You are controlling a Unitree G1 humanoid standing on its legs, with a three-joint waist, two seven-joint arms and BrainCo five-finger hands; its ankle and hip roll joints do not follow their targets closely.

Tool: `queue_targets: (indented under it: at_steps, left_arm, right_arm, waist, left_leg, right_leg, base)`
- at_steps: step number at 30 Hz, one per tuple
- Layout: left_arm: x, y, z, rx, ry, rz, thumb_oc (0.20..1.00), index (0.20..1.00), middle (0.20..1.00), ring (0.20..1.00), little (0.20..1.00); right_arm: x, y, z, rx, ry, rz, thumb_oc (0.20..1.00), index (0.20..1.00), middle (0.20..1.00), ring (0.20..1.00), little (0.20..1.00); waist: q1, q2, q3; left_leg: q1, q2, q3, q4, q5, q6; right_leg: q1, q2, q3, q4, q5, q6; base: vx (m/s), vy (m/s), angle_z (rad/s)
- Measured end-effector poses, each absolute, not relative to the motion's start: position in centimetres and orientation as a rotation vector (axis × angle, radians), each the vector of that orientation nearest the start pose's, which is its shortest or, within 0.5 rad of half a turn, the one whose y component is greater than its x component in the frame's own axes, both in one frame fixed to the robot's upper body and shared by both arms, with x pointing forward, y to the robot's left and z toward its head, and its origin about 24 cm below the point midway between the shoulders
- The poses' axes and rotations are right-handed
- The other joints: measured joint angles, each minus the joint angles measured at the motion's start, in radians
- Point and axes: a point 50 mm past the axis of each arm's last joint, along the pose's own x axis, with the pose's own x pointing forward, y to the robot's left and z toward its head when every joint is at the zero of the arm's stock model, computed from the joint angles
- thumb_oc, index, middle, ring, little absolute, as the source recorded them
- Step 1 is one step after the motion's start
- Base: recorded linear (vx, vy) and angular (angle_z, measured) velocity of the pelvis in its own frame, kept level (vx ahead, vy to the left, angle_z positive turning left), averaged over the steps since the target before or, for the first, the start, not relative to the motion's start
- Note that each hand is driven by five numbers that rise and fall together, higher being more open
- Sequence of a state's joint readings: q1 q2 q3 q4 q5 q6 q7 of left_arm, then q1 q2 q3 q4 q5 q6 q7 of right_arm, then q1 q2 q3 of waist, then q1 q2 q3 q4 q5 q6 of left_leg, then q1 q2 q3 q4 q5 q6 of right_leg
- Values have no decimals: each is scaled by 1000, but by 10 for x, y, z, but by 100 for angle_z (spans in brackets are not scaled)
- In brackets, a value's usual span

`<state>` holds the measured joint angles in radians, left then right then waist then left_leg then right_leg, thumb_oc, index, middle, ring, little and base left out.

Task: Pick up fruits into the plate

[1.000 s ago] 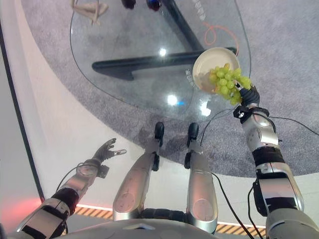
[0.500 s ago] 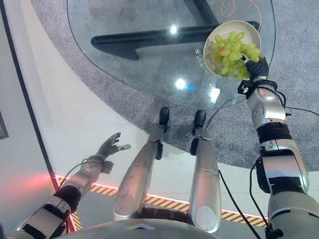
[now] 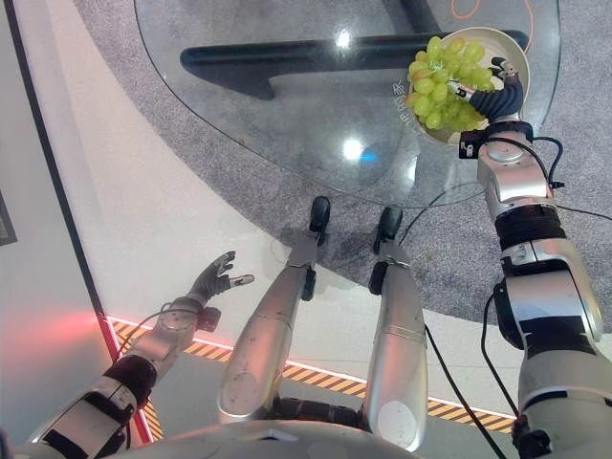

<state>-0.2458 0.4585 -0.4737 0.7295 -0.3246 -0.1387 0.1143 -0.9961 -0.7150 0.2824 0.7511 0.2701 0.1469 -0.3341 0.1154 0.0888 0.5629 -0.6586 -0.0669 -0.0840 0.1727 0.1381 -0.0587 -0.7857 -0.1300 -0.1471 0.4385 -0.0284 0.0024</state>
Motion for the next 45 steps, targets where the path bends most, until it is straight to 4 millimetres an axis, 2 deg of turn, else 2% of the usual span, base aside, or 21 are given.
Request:
queue_targets:
  at_steps: [15,17,23,26,30,32,35,36,37,38,39,41,42,43,45]
  left_arm:
    - [261,212,-46,317,418,-74,1000,1000,1000,1000,1000]
    - [261,213,-47,317,421,-76,1000,1000,1000,1000,1000]
    - [257,218,-53,302,459,-80,1000,1000,1000,1000,1000]
    - [256,221,-56,235,481,-64,1000,1000,1000,1000,1000]
    - [244,229,-68,157,537,-22,1000,1000,1000,1000,1000]
    - [239,232,-72,119,549,8,1000,1000,1000,1000,1000]
    - [228,232,-81,68,583,39,1000,1000,1000,1000,1000]
    - [225,232,-83,61,590,43,1000,1000,1000,1000,1000]
    - [218,235,-87,57,612,53,1000,1000,1000,1000,1000]
    - [215,237,-90,56,625,62,1000,1000,1000,1000,1000]
    - [206,241,-97,50,671,82,1000,1000,1000,1000,1000]
    - [182,244,-114,34,764,111,1000,1000,1000,1000,1000]
    - [175,243,-118,28,791,115,1000,1000,1000,1000,1000]
    - [158,240,-129,9,852,118,1000,1000,1000,1000,1000]
    - [137,236,-140,-15,926,119,1000,1000,1000,1000,1000]
  right_arm:
    - [381,-286,237,-582,-200,-630,1000,1000,1000,1000,1000]
    - [380,-287,233,-584,-191,-635,1000,1000,1000,1000,1000]
    - [367,-295,196,-517,-155,-624,1000,1000,1000,1000,1000]
    - [355,-304,169,-457,-118,-632,1000,1000,1000,1000,1000]
    - [334,-301,113,-328,-35,-594,1000,1000,1000,1000,1000]
    - [320,-297,84,-278,19,-566,1000,1000,1000,1000,1000]
    - [287,-294,33,-206,140,-524,1000,1000,1000,1000,1000]
    - [282,-293,25,-203,168,-510,1000,1000,1000,1000,1000]
    - [271,-289,8,-181,220,-483,1000,1000,1000,1000,1000]
    - [269,-285,3,-158,234,-469,1000,1000,1000,1000,1000]
    - [254,-278,-26,-60,333,-439,1000,1000,1000,1000,1000]
    - [223,-263,-70,76,501,-404,1000,1000,1000,1000,1000]
    - [211,-259,-84,112,559,-402,1000,1000,1000,1000,1000]
    - [181,-249,-110,167,684,-369,1000,1000,1000,1000,1000]
    - [151,-237,-132,213,803,-339,1000,1000,1000,1000,1000]
  waist:
    - [-4,0,0]
    - [-4,0,0]
    - [-14,-1,0]
    - [-24,-3,0]
    - [-61,-9,-1]
    - [-80,-14,-2]
    - [-95,-23,-8]
    - [-97,-30,-16]
    - [-100,-47,-39]
    - [-104,-55,-45]
    - [-108,-77,-58]
    - [-107,-100,-151]
    - [-105,-105,-184]
    - [-103,-108,-231]
    - [-95,-107,-294]
  left_leg:
    - [6,-1,5,7,-2,4]
    - [17,-1,6,13,-8,6]
    - [125,11,11,6,-28,18]
    - [198,15,13,-15,-32,23]
    - [349,25,17,-74,-35,27]
    - [412,32,23,-104,-36,28]
    - [507,41,23,-146,-41,27]
    - [513,43,25,-147,-45,25]
    - [515,47,26,-148,-52,23]
    - [522,49,24,-149,-52,21]
    - [572,57,22,-166,-56,17]
    - [602,65,17,-189,-72,8]
    - [612,66,17,-197,-71,10]
    - [662,66,12,-216,-72,10]
    - [699,63,10,-241,-76,11]
  right_leg:
    - [11,5,4,-9,3,-3]
    - [27,6,4,-14,4,-4]
    - [153,20,8,-65,8,4]
    - [229,24,10,-95,11,8]
    - [384,37,10,-165,17,17]
    - [451,42,8,-205,21,26]
    - [556,54,1,-264,28,28]
    - [563,56,2,-271,28,29]
    - [571,61,2,-286,28,30]
    - [584,64,-1,-297,37,23]
    - [645,73,-6,-337,40,21]
    - [690,83,-15,-383,41,21]
    - [702,85,-15,-395,41,21]
    - [760,86,-24,-426,41,21]
    - [808,86,-30,-462,40,22]
  base:
    - [-4,6,0]
    - [-17,21,-3]
    - [3,20,-5]
    - [23,49,-2]
    - [53,44,-6]
    - [113,17,-8]
    - [119,-6,-2]
    - [141,-5,-8]
    - [144,-1,-3]
    - [170,1,1]
    - [177,4,6]
    - [172,15,7]
    - [169,41,11]
    - [162,55,16]
    - [132,60,12]
